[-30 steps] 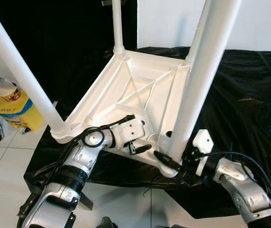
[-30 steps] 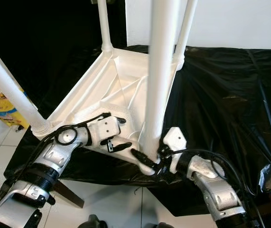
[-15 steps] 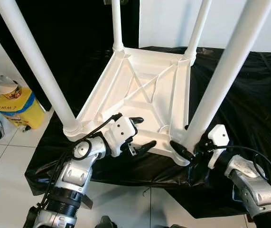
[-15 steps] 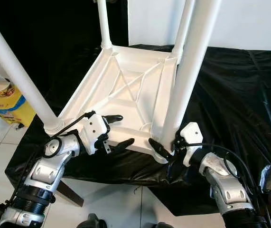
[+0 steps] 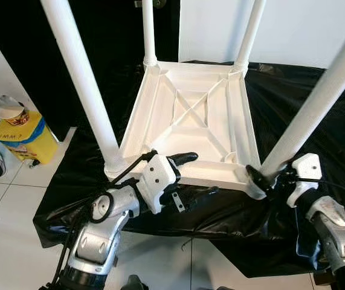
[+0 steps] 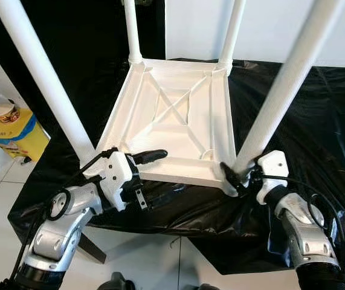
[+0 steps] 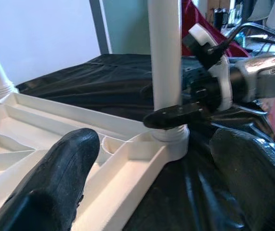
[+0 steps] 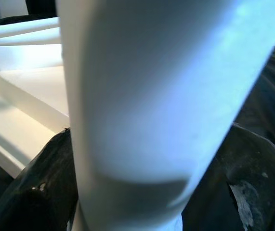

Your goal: Building children table

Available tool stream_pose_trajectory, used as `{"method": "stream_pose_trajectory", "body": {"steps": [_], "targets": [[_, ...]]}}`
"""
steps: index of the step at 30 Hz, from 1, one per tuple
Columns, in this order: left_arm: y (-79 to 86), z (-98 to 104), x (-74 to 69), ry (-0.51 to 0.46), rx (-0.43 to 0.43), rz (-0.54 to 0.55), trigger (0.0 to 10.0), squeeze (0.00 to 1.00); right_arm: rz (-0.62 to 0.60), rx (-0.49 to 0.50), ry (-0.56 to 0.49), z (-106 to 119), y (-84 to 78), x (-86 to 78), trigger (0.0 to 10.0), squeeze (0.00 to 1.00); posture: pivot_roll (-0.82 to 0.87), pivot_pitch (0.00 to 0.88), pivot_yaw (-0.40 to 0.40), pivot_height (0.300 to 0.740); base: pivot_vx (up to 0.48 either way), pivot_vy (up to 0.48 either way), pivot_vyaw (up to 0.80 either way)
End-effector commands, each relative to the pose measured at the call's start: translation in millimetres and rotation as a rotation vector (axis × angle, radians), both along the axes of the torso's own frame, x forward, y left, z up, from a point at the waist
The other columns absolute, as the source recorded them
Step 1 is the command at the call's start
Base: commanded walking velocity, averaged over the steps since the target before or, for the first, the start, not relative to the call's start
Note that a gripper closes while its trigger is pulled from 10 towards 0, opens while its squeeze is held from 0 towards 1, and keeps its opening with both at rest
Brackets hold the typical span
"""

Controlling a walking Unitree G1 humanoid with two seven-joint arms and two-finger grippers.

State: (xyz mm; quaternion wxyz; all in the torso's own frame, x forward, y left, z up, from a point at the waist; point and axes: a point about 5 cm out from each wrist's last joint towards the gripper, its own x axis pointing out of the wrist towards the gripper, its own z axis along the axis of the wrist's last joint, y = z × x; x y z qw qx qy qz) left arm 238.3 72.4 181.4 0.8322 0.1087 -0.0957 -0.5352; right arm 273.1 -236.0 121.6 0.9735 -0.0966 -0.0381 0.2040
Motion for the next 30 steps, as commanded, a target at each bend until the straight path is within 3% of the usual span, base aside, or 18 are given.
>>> {"method": "stream_pose_trajectory", "body": {"steps": [1, 2, 5, 6, 7, 18, 25, 30], "targets": [[-1.2, 0.8, -1.6, 0.010, -0.019, 0.058, 10.0, 0.00, -0.067, -0.024, 0.027, -7.0, -14.2, -1.3, 8.5, 0.00, -0.03, 0.017, -0.027, 0.740, 0.000, 0.000, 0.00], [-2.3, -2.2, -2.0, 0.011, -0.005, 0.065, 10.0, 0.00, -0.076, -0.026, 0.021, -7.2, -13.8, 0.4, 4.4, 0.00, -0.03, 0.017, -0.028, 0.740, 0.000, 0.000, 0.00], [-3.0, -4.3, -2.0, 0.011, 0.005, 0.070, 10.0, 0.00, -0.081, -0.026, 0.017, -7.1, -13.3, 1.7, 4.4, 0.00, -0.03, 0.016, -0.028, 0.740, 0.000, 0.000, 0.00], [-4.5, -6.9, -1.6, 0.013, 0.013, 0.077, 10.0, 0.00, -0.081, -0.023, 0.013, -7.0, -11.6, 3.1, 0.8, 0.00, -0.03, 0.016, -0.029, 0.740, 0.000, 0.000, 0.00], [-5.6, -8.1, -1.4, 0.016, 0.016, 0.083, 10.0, 0.00, -0.080, -0.021, 0.010, -7.0, -9.6, 4.5, 0.0, 0.00, -0.03, 0.015, -0.029, 0.740, 0.000, 0.000, 0.00], [-10.5, -7.1, 4.2, 0.010, 0.023, 0.166, 10.0, 0.00, -0.106, 0.006, 0.022, -9.4, 1.8, 5.1, 0.0, 0.00, -0.03, 0.017, -0.035, 0.740, 0.000, 0.000, 0.00], [-12.3, -4.3, 9.5, 0.004, 0.008, 0.206, 10.0, 0.00, -0.310, 0.051, 0.025, -12.5, 4.3, 2.2, 0.0, 0.00, -0.04, 0.020, -0.034, 0.740, 0.000, 0.000, 0.00], [-12.8, -4.0, 10.9, 0.004, 0.003, 0.215, 10.0, 0.00, -0.372, 0.075, 0.011, -12.5, 7.4, 0.4, 0.0, 0.00, -0.04, 0.022, -0.032, 0.740, 0.000, 0.000, 0.00]]}}
